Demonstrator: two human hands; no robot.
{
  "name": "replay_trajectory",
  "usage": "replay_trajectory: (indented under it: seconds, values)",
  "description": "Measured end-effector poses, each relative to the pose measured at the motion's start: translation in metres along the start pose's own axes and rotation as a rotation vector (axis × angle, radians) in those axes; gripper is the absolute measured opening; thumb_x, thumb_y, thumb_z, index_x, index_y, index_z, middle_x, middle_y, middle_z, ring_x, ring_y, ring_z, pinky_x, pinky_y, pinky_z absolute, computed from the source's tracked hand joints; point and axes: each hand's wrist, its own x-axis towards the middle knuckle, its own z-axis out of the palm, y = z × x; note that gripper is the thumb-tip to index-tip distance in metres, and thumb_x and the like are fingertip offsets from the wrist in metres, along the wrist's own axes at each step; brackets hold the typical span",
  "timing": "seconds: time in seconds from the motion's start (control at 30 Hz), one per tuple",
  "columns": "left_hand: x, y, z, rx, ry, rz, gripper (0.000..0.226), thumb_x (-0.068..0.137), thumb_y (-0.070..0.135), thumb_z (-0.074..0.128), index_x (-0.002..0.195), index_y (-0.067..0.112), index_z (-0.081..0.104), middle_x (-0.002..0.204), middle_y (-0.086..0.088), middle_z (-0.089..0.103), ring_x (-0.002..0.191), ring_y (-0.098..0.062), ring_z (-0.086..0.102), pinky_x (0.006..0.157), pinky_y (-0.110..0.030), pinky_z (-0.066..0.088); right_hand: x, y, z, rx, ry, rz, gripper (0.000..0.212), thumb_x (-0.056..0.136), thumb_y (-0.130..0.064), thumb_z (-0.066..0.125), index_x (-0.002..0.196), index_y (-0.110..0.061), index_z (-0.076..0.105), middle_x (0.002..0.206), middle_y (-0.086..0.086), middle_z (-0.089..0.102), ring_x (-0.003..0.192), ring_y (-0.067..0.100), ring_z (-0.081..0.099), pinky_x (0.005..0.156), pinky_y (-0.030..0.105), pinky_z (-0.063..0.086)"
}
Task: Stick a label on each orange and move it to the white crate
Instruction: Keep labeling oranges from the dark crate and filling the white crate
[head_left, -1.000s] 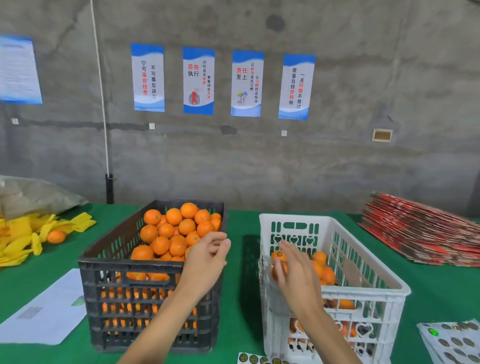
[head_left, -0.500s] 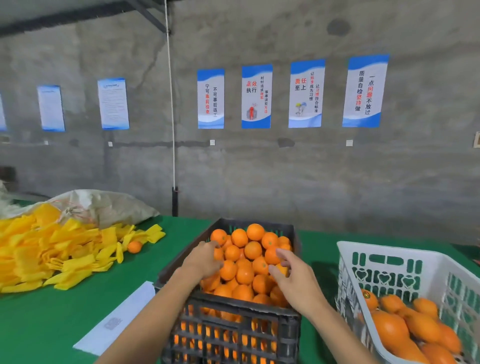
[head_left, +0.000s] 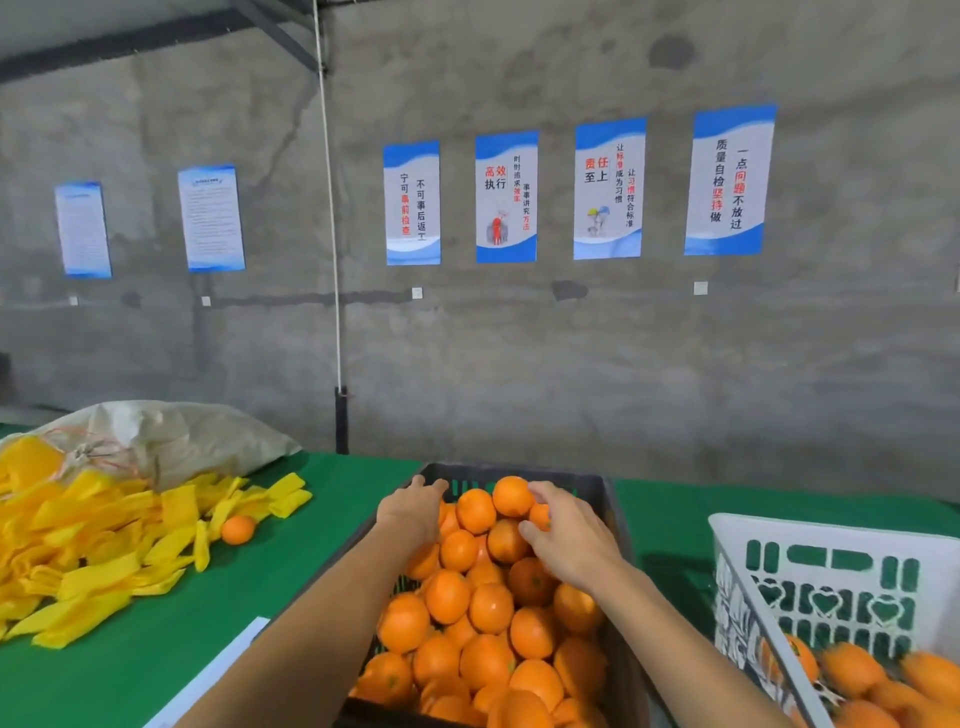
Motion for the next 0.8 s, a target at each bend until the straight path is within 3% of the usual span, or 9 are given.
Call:
replay_trajectory:
  seconds: [0.13,0.33,0.5,0.63,0.8]
  values:
    - [0.017,-0.011,0.015,0.023,-0.027,0.05,0.07,0.102,0.035,0.062,0.161,0.037,0.025,0.159,-0.006,0.039,0.137,-0.035,0.051,0.108,-0.048,0.051,0.028,0.011,0.015,-0.12,-0.053,0.003,0.067,0.098,-0.041,0.063,0.157,-0.03,0.032,0.157,0.002,0.044,0.142,0.029,0.043,0.109,0.045,0.044]
    - [0.035,-0.013,0.023,0.13,-0.055,0.149,0.074,0.1,0.055,0.057,0.162,0.038,0.02,0.161,-0.009,0.035,0.141,-0.036,0.047,0.11,-0.051,0.047,0.077,0.019,0.035,-0.294,-0.28,0.056,0.104,0.087,-0.054,0.074,0.161,-0.041,0.002,0.169,0.007,0.016,0.15,0.044,0.026,0.116,0.058,0.035]
    - [0.043,-0.006,0.027,0.176,-0.078,0.176,0.079,0.101,0.055,0.052,0.163,0.044,0.004,0.17,-0.011,0.021,0.146,-0.042,0.04,0.11,-0.054,0.046,0.105,0.026,0.041,-0.264,-0.389,0.058,0.11,0.08,-0.059,0.078,0.159,-0.047,0.002,0.167,0.006,0.022,0.146,0.042,0.036,0.112,0.061,0.04]
    - [0.047,0.0,0.026,0.165,-0.135,0.178,0.084,0.102,0.049,0.057,0.163,0.047,-0.001,0.171,-0.011,0.019,0.147,-0.043,0.039,0.112,-0.054,0.043,0.112,0.036,0.046,-0.282,-0.401,0.043,0.107,0.079,-0.055,0.08,0.155,-0.054,0.005,0.163,0.004,0.028,0.147,0.044,0.029,0.111,0.066,0.037]
    - [0.05,0.001,0.02,0.097,-0.238,0.153,0.087,0.101,0.042,0.06,0.163,0.048,-0.002,0.169,-0.009,0.02,0.143,-0.042,0.042,0.11,-0.053,0.045,0.114,0.041,0.047,-0.173,-0.414,0.055,0.101,0.074,-0.051,0.085,0.146,-0.057,0.016,0.154,0.003,0.036,0.132,0.04,0.048,0.1,0.06,0.05]
